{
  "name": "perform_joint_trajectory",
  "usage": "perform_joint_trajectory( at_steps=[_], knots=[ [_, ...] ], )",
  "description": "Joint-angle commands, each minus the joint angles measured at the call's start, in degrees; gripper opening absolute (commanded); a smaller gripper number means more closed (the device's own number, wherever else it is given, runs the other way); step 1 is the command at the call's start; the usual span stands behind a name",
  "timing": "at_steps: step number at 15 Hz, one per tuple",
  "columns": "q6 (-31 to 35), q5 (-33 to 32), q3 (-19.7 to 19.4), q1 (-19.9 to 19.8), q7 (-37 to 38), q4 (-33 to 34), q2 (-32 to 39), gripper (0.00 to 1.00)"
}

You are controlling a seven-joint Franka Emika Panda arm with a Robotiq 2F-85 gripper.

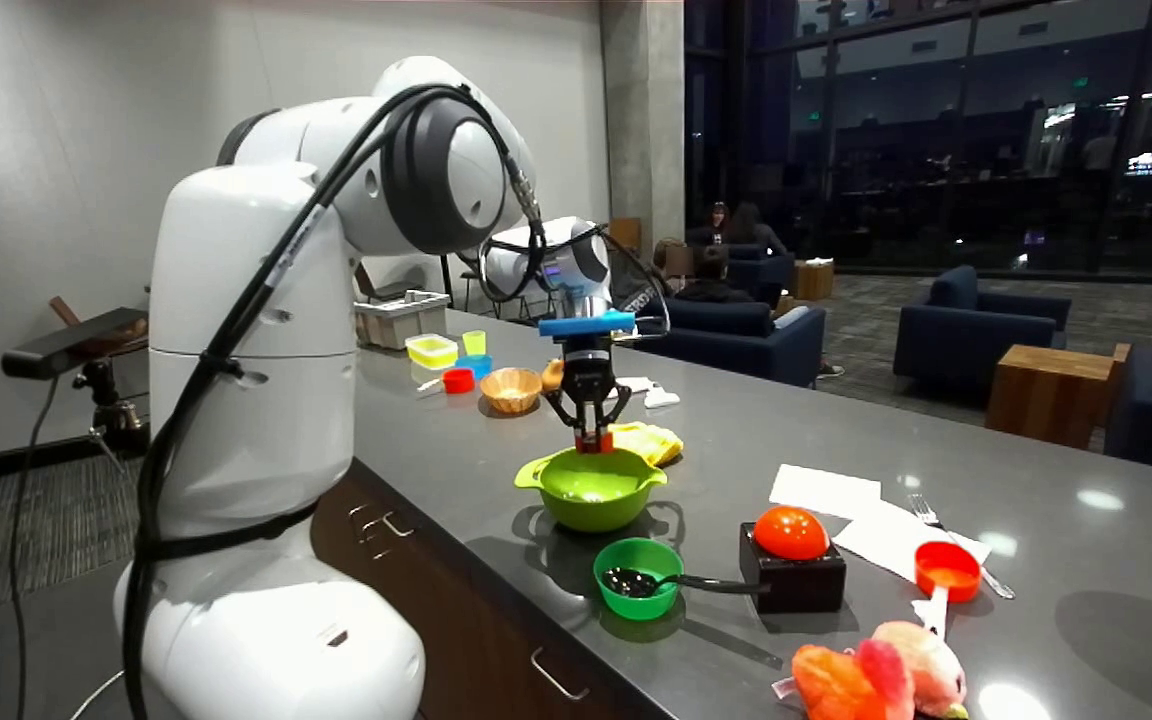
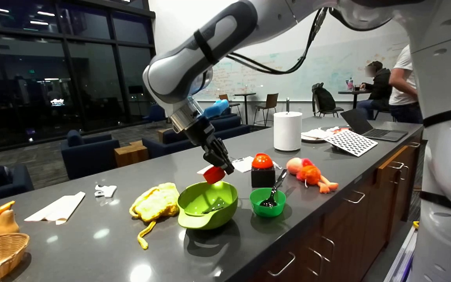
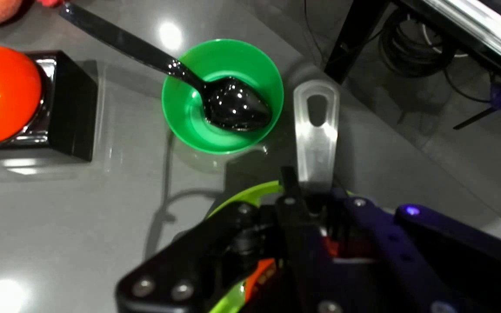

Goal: Empty the contents of the smaller measuring cup into the green bowl

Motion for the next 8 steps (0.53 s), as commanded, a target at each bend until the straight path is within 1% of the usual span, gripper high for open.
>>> perform_joint_trajectory(
  at_steps=[1, 5, 8],
  knots=[
    [-5.64, -0.81, 0.37, 0.46, 1.18, 2.35, 2.17, 0.04],
    [-11.01, -1.03, 0.58, 0.79, -0.18, 6.48, 7.13, 0.04],
    [-15.62, -1.31, 0.68, 1.39, -0.66, 11.21, 11.57, 0.04]
  ],
)
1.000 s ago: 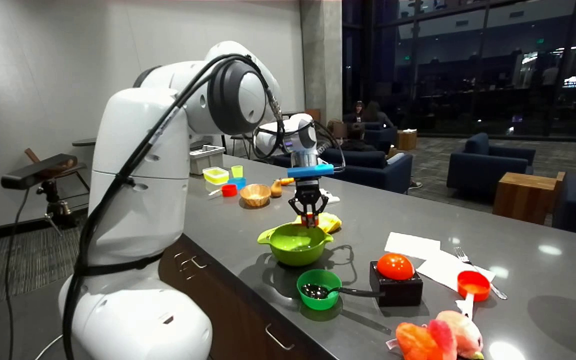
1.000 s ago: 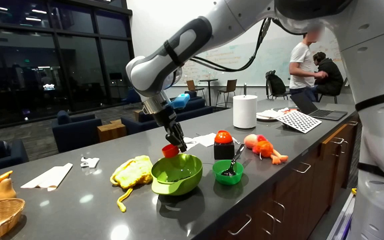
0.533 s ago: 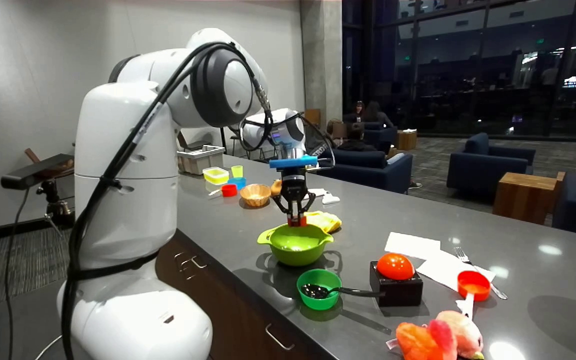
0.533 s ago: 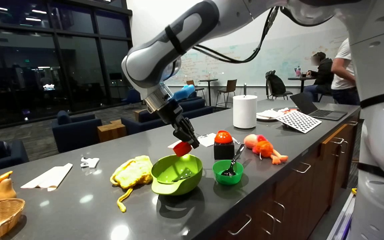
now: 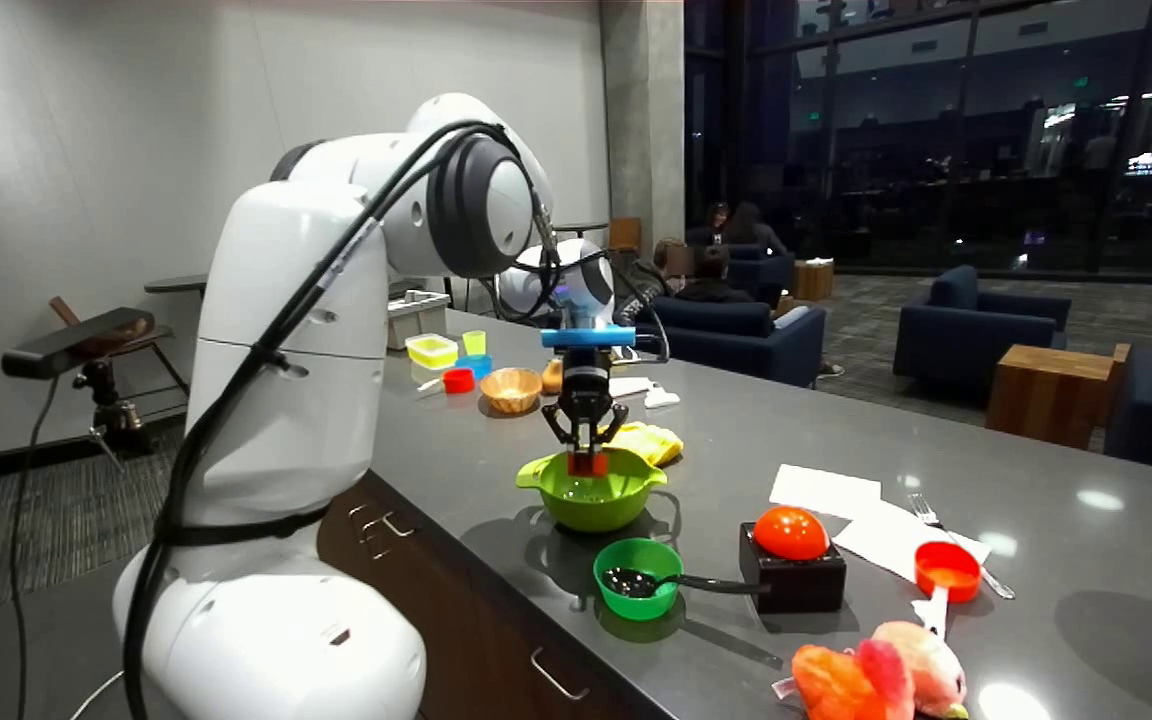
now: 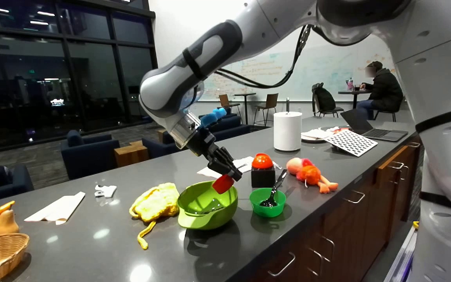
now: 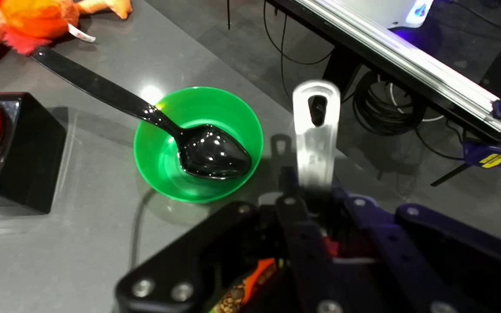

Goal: Empty the contents of the smaller measuring cup into the green bowl

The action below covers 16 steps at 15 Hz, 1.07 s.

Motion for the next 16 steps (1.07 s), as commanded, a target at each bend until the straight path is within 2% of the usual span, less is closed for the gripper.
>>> perform_joint_trajectory(
  at_steps=[1, 8, 16],
  knots=[
    [-7.56, -1.33, 0.35, 1.16, -0.87, 8.04, 6.00, 0.04],
    [-23.71, -4.17, 0.47, 4.12, -3.03, 24.35, 16.52, 0.04],
    [-39.87, -10.01, 0.54, 5.98, -10.77, 41.43, 30.49, 0.04]
  ],
)
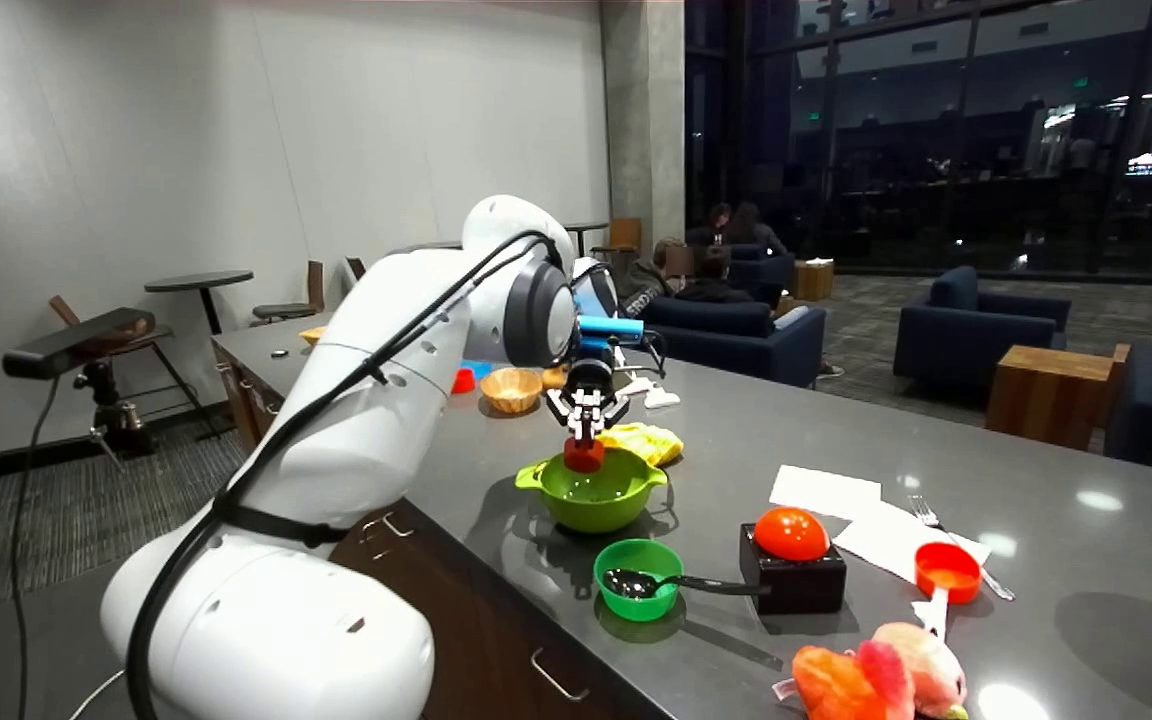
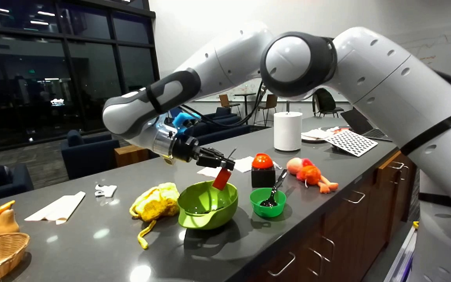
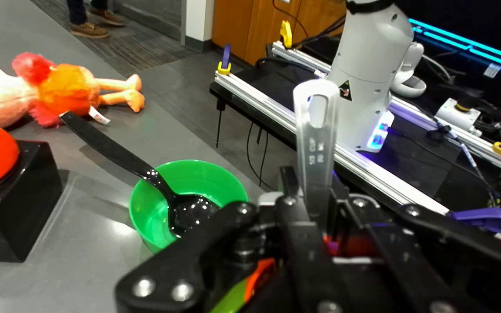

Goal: Empty the contents of the smaller measuring cup into the green bowl

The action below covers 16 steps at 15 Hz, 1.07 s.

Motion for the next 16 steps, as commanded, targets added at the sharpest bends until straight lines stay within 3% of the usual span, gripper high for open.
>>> perform_joint_trajectory(
  at_steps=[1, 10, 16],
  knots=[
    [-8.39, -3.31, 0.19, 0.98, -3.91, 9.66, 7.38, 0.04],
    [-22.72, -14.02, -0.47, 5.75, -15.21, 23.43, 17.90, 0.04],
    [-25.42, -22.78, -0.92, 7.53, -25.97, 27.19, 21.41, 0.04]
  ],
)
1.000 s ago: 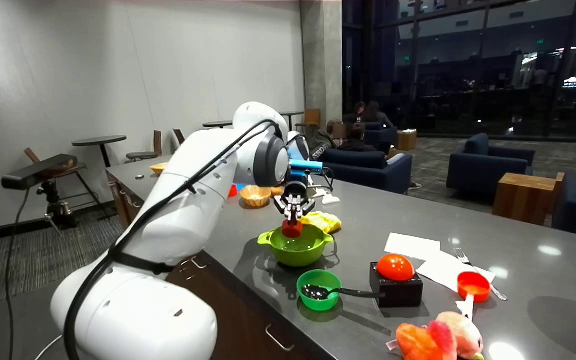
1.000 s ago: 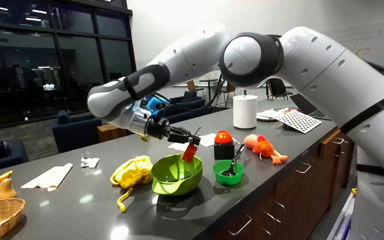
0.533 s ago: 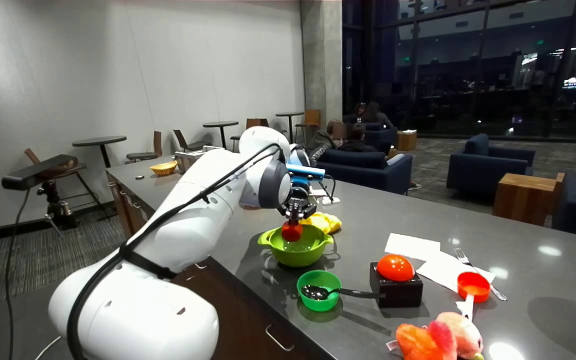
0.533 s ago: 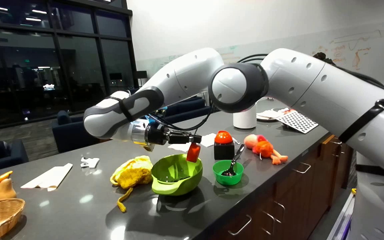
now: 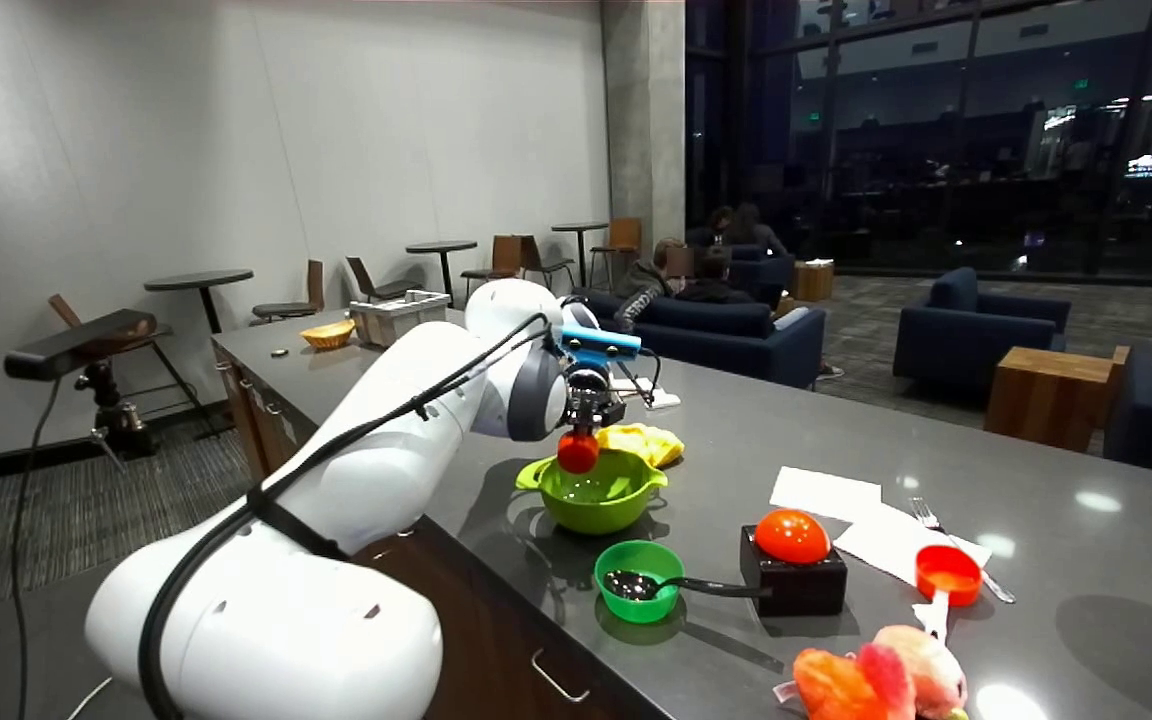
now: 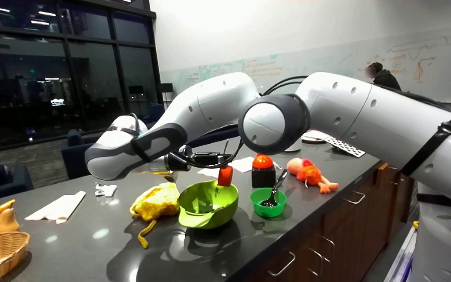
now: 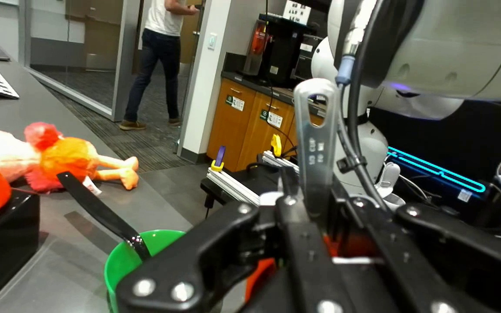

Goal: Empty the contents of the smaller measuring cup into the green bowl

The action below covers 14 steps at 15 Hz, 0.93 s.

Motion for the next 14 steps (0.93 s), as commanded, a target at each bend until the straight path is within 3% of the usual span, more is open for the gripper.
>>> perform_joint_trajectory(
  at_steps=[1, 14],
  knots=[
    [-2.50, -5.56, -1.06, 1.23, -7.68, 4.58, 2.98, 0.04],
    [-2.20, -22.34, -4.94, 2.95, -31.51, 9.36, 8.25, 0.04]
  ],
)
